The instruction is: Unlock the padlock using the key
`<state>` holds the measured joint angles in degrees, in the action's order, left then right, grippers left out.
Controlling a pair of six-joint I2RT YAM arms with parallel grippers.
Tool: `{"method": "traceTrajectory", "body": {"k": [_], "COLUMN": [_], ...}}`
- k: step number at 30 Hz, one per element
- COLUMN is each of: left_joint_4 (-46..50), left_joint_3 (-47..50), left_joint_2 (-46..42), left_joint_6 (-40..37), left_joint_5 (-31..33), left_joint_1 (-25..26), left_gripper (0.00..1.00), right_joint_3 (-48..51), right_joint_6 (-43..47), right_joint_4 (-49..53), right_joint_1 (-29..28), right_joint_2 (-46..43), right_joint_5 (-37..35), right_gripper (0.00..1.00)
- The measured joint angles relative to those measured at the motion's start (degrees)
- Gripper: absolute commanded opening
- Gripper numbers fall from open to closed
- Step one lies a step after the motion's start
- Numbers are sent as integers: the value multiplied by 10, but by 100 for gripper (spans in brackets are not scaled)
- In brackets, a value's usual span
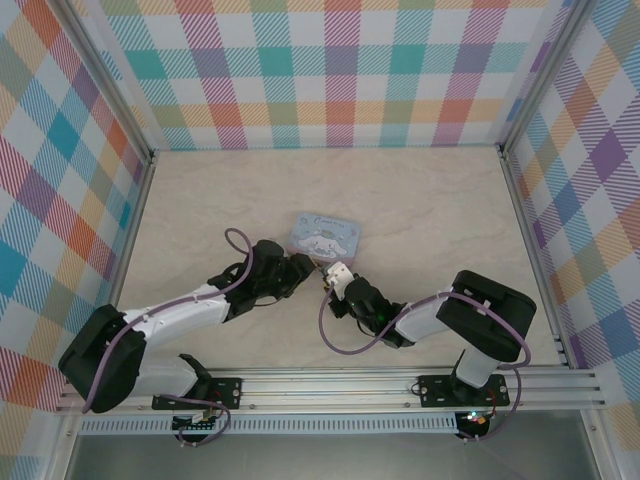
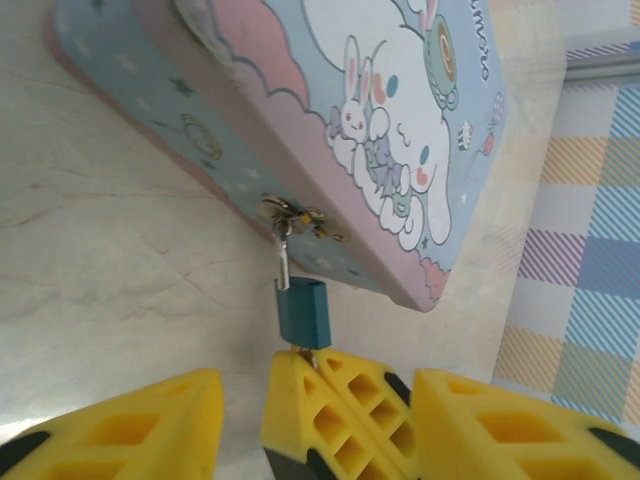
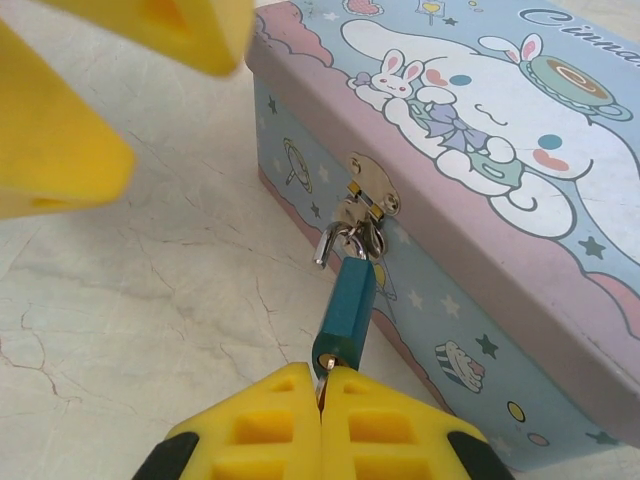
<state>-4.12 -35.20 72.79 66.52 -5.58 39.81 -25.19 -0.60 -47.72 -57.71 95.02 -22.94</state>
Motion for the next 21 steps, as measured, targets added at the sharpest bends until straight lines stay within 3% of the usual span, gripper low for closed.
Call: {"method": "traceTrajectory", "body": {"k": [7, 10, 15, 21], "left_joint_4": [97, 120, 132, 135], "left_joint_3": [-63, -92, -144, -206], "left_joint_2": [-17, -10, 65, 183], "left_joint_6": [-91, -139, -211, -267], "left_joint_5": [-5, -15, -53, -100], "left_joint_1": [-84, -129, -172, -177], "left_gripper": [83, 89, 91, 86], "right_joint_3": [1, 1, 1, 0], "right_joint_6": [-1, -7, -24, -49], "right_joint_4": [15, 30, 51, 74], "right_joint_1": [6, 14, 22, 30], "right_joint_2": [-12, -23, -37, -51], "right_joint_5": [8, 19, 36, 55], "right_gripper": [0, 0, 0, 0]}}
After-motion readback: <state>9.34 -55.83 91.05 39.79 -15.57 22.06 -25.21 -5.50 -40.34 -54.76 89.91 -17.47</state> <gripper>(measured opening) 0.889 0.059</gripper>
